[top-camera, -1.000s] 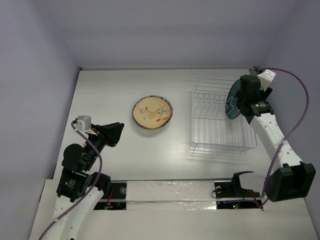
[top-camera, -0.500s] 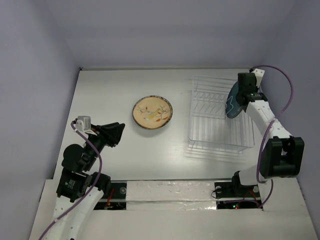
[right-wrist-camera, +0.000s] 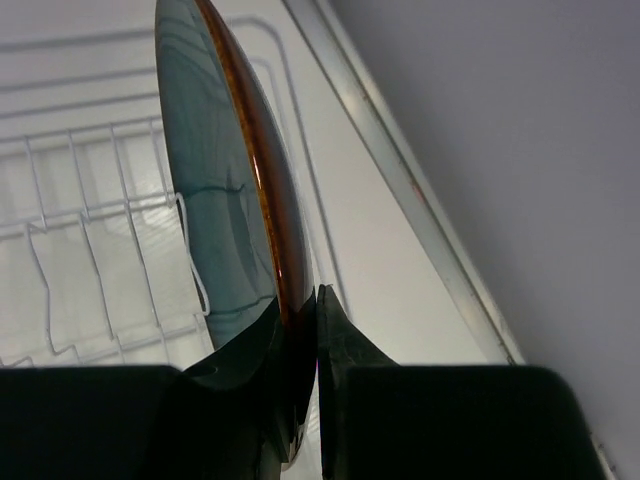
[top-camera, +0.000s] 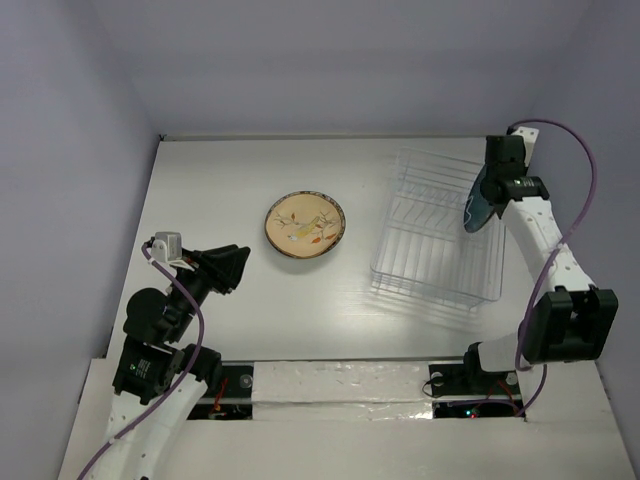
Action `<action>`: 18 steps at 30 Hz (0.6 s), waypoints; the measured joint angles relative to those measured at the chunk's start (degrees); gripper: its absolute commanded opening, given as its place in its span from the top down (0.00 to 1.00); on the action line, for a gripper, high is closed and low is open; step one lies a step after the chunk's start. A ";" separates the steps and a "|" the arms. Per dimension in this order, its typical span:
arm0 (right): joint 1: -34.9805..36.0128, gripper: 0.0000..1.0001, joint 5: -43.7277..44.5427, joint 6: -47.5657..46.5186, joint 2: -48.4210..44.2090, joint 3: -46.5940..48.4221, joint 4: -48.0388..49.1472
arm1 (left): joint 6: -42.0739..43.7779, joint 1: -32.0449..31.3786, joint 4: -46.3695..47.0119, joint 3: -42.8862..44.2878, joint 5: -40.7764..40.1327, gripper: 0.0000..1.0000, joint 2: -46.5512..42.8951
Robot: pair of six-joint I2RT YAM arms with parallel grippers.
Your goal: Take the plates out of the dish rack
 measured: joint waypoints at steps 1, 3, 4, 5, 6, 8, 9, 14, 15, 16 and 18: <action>-0.02 1.00 0.04 -0.17 -0.94 0.63 -0.37 | 0.00 0.00 0.00 0.00 -0.02 0.65 0.00; -0.28 1.00 0.04 -0.68 -2.95 1.64 -0.70 | 0.00 0.00 0.00 0.02 0.00 0.65 0.00; -0.48 1.00 0.07 -0.90 -4.20 2.16 -0.85 | 0.00 0.00 0.00 0.00 0.00 0.65 0.00; -0.57 1.00 0.07 -1.05 -5.25 2.69 -0.96 | 0.00 0.00 0.00 0.00 0.00 0.65 0.00; -0.59 1.00 0.02 -1.03 -6.23 3.26 -1.05 | 0.00 0.00 0.00 0.00 0.00 0.65 0.00; -0.20 1.00 -0.42 -0.81 -8.17 4.76 -0.98 | 0.00 0.00 0.00 0.00 0.00 0.65 0.00; 0.09 1.00 -0.76 -0.61 -9.07 5.29 -0.83 | 0.00 0.00 0.00 0.00 0.00 0.65 0.00; 3.50 1.00 -8.07 2.80 -15.13 5.73 -0.44 | 0.00 0.35 0.00 0.00 -0.02 0.65 0.00; 4.46 1.00 -10.84 4.13 -16.22 5.68 -0.20 | 0.00 0.39 0.00 0.00 -0.02 0.65 0.02; 5.62 1.00 -13.05 5.51 -16.96 5.49 0.61 | 0.00 0.42 0.00 0.00 -0.02 0.65 0.02; 8.70 1.00 -17.14 8.59 -17.79 4.59 3.50 | 0.00 0.44 0.00 0.00 -0.02 0.65 0.09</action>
